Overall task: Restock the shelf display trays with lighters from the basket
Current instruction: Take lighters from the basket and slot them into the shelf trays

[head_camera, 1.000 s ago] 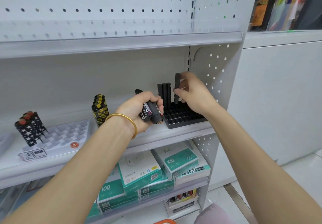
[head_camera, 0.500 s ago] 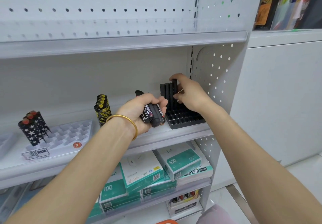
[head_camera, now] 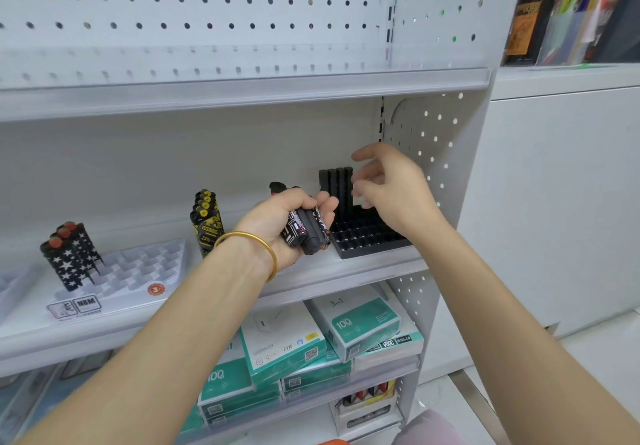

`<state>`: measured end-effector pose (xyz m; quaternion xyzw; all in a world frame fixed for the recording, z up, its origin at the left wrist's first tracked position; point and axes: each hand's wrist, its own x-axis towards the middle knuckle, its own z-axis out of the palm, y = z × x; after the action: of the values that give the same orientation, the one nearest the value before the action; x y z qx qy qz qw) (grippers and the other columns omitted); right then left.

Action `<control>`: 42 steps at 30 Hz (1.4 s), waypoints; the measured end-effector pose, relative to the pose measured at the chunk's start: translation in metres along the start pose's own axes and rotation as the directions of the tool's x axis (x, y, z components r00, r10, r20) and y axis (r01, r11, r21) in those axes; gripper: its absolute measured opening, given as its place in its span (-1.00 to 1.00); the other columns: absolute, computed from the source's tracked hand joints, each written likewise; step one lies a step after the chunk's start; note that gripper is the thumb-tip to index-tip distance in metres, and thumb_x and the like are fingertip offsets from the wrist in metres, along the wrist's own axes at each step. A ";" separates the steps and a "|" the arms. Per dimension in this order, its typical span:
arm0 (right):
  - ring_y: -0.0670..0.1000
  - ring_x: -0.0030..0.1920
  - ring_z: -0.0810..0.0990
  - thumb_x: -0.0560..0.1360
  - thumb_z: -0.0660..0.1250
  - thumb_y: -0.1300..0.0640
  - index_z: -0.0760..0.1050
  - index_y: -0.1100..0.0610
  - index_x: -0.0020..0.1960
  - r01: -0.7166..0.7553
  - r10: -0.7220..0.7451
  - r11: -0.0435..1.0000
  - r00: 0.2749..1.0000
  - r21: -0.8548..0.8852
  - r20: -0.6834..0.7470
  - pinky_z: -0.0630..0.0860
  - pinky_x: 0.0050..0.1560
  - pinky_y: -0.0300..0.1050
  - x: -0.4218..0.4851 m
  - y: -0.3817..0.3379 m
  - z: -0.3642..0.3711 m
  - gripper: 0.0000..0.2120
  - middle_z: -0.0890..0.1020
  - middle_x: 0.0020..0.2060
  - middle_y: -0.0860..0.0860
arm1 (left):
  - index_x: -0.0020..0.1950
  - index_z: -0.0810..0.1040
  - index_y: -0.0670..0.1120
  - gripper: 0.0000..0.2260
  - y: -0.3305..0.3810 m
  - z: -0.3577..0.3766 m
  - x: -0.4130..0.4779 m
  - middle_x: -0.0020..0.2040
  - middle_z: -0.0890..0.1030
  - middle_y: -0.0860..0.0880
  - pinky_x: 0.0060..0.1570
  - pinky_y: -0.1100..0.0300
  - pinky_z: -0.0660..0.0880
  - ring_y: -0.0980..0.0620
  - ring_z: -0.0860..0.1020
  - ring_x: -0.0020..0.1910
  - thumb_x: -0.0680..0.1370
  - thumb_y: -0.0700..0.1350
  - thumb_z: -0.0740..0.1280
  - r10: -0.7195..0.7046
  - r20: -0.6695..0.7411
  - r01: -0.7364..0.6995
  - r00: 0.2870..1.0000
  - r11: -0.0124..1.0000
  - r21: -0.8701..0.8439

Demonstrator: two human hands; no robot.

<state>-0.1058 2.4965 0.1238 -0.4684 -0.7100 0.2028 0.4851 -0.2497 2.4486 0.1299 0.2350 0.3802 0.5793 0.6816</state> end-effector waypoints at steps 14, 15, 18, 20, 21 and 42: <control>-0.01 -0.38 0.60 0.45 0.36 0.38 0.36 0.23 -0.07 -0.354 0.189 0.838 0.902 0.415 0.389 0.55 -0.40 -0.22 -0.027 -0.014 0.005 -0.81 0.56 -0.29 0.11 | 0.00 0.53 -0.24 -0.82 -0.003 0.004 0.005 -0.02 0.63 -0.15 -0.31 0.09 0.54 -0.03 0.62 -0.10 0.56 -0.30 0.14 0.046 0.063 -0.045 0.997 0.999 -0.003; 0.01 -0.37 0.59 0.45 0.35 0.38 0.37 0.22 -0.06 -0.369 0.203 0.835 0.896 0.408 0.395 0.53 -0.41 -0.23 -0.027 -0.014 0.004 -0.82 0.57 -0.30 0.11 | 0.02 0.53 -0.24 -0.82 -0.003 0.004 0.005 0.00 0.63 -0.15 -0.31 0.08 0.54 -0.04 0.62 -0.09 0.56 -0.30 0.14 0.050 0.064 -0.051 0.997 0.999 0.002; 0.01 -0.35 0.58 0.48 0.31 0.37 0.40 0.18 -0.05 -0.367 0.215 0.851 0.896 0.375 0.388 0.49 -0.41 -0.23 -0.028 -0.012 0.002 -0.85 0.59 -0.28 0.12 | 0.03 0.50 -0.28 -0.83 -0.003 0.006 0.005 0.01 0.61 -0.17 -0.26 0.05 0.55 -0.06 0.61 -0.08 0.56 -0.35 0.13 0.078 0.050 -0.078 0.996 0.997 -0.002; 0.00 -0.34 0.58 0.50 0.28 0.35 0.42 0.16 -0.05 -0.353 0.215 0.869 0.901 0.348 0.376 0.50 -0.40 -0.22 -0.029 -0.010 0.002 -0.88 0.58 -0.25 0.13 | 0.07 0.49 -0.30 -0.82 -0.002 0.007 0.005 0.00 0.61 -0.17 -0.27 0.05 0.58 -0.05 0.61 -0.11 0.55 -0.37 0.13 0.096 0.029 -0.097 0.995 0.995 0.020; 0.00 -0.34 0.58 0.51 0.26 0.34 0.42 0.16 -0.05 -0.351 0.216 0.870 0.903 0.346 0.372 0.52 -0.39 -0.21 -0.029 -0.009 0.002 -0.89 0.58 -0.23 0.14 | 0.10 0.48 -0.30 -0.81 -0.002 0.006 0.006 0.01 0.62 -0.17 -0.32 0.07 0.61 -0.04 0.62 -0.14 0.54 -0.37 0.14 0.109 0.016 -0.109 0.994 0.993 0.043; -0.07 -0.37 0.58 0.48 0.31 0.36 0.53 0.21 0.01 -0.064 -0.147 0.855 0.922 0.515 0.359 0.54 -0.36 -0.27 -0.063 -0.099 0.050 -0.86 0.58 -0.29 0.05 | 0.06 0.46 -0.25 -0.86 0.026 -0.090 -0.103 -0.04 0.67 -0.23 -0.32 0.02 0.63 -0.15 0.68 -0.18 0.53 -0.39 0.21 0.230 0.022 -0.227 0.973 0.934 0.277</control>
<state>-0.1903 2.4029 0.1440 -0.2559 -0.7207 0.4630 0.4481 -0.3410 2.3440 0.1209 0.3677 0.4316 0.5968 0.5678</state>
